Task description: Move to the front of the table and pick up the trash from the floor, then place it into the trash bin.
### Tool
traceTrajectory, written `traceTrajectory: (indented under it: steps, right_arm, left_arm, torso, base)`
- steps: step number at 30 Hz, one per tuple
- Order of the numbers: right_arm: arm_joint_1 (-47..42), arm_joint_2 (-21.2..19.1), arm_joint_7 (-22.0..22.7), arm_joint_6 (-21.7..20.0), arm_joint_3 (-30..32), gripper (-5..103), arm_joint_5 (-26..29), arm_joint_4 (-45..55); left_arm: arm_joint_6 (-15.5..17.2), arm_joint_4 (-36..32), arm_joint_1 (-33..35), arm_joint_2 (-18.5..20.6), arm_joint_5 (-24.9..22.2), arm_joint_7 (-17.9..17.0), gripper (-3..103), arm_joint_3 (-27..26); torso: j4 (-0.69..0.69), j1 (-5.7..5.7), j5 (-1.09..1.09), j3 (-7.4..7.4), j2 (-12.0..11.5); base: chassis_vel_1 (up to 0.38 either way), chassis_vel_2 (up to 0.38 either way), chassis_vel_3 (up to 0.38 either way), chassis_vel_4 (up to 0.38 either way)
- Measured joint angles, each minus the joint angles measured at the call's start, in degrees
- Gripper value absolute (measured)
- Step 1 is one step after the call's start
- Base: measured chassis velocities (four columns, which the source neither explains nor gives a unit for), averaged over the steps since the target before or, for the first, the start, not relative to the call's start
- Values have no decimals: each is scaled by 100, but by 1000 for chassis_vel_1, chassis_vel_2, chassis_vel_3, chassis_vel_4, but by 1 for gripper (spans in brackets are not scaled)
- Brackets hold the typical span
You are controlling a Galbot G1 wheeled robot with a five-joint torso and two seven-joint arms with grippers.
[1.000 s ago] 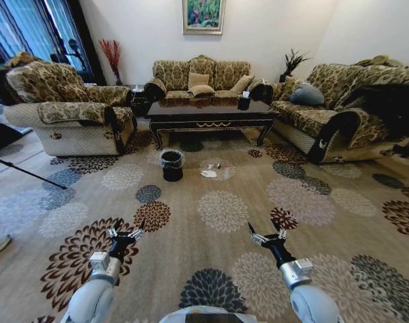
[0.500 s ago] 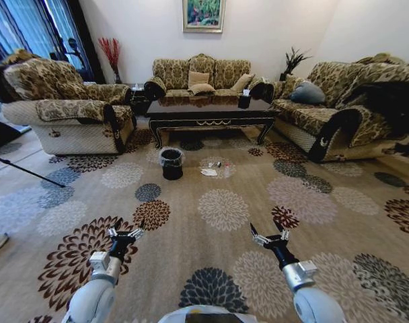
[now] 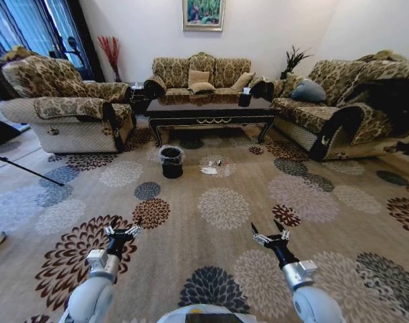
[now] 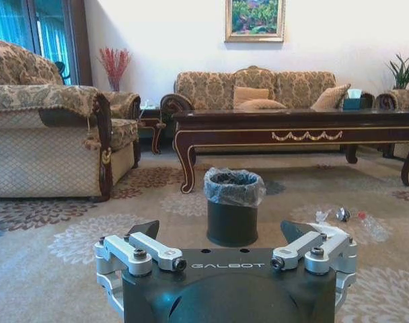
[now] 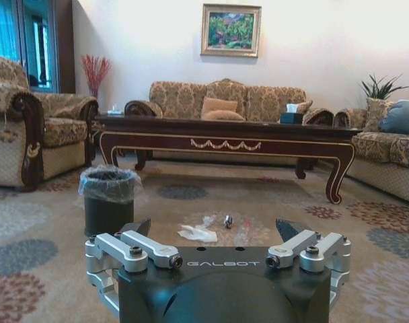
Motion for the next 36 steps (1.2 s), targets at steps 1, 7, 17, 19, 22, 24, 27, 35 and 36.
traceTrajectory:
  steps: [1, 7, 17, 19, 22, 24, 27, 35, 36]
  right_arm:
    - [-12, -1, 0, 0, 7, 100, 4, 18]
    - [-25, 3, 6, 1, 13, 100, -9, 61]
    - [-46, 62, 68, 33, -83, 100, -90, 4]
    - [-62, 50, 113, 59, -41, 100, -109, -3]
    - [-61, 46, 126, 73, -4, 100, -76, -25]
    - [-57, 46, 131, 76, 11, 100, -59, -36]
    - [-57, 57, 129, 84, 45, 100, -50, -38]
    - [-26, 109, 102, 122, 0, 100, -97, -119]
    - [-14, 116, 95, 124, -9, 100, -99, -143]
  left_arm:
    - [3, -17, 12, 12, -9, 0, 100, -16]
    - [22, -77, 77, 28, -20, 6, 100, -59]
    - [47, -55, 56, 73, 16, 19, 100, -62]
    - [48, -36, 76, 19, 13, 21, 100, -67]
    - [43, 1, 128, 7, 48, 38, 100, -37]
    - [36, 31, 134, 6, 92, 50, 100, -15]
    - [33, 66, 52, -12, 114, 54, 100, 16]
    - [33, 85, 9, -3, 107, 53, 100, -20]
    - [32, 98, 10, 1, 106, 58, 100, -23]
  torso:
    - [0, -10, 0, -17, -26]
    - [-1, -52, 0, -101, -154]
    - [-1, -107, 0, -274, -381]
    - [-2, -123, 0, -321, -444]
    - [0, -138, 0, -357, -495]
    - [0, -149, 0, -380, -530]
    - [-1, -159, 0, -464, -622]
    - [0, -194, 1, -579, -774]
    - [0, -199, 0, -592, -794]
  base:
    - [0, 0, 0, 0]
    - [0, 0, 0, 0]
    - [0, 0, 0, 0]
    - [0, 0, 0, 0]
    - [0, 0, 0, 0]
    - [0, 0, 0, 0]
    - [0, 0, 0, 0]
    - [0, 0, 0, 0]
    - [0, 0, 0, 0]
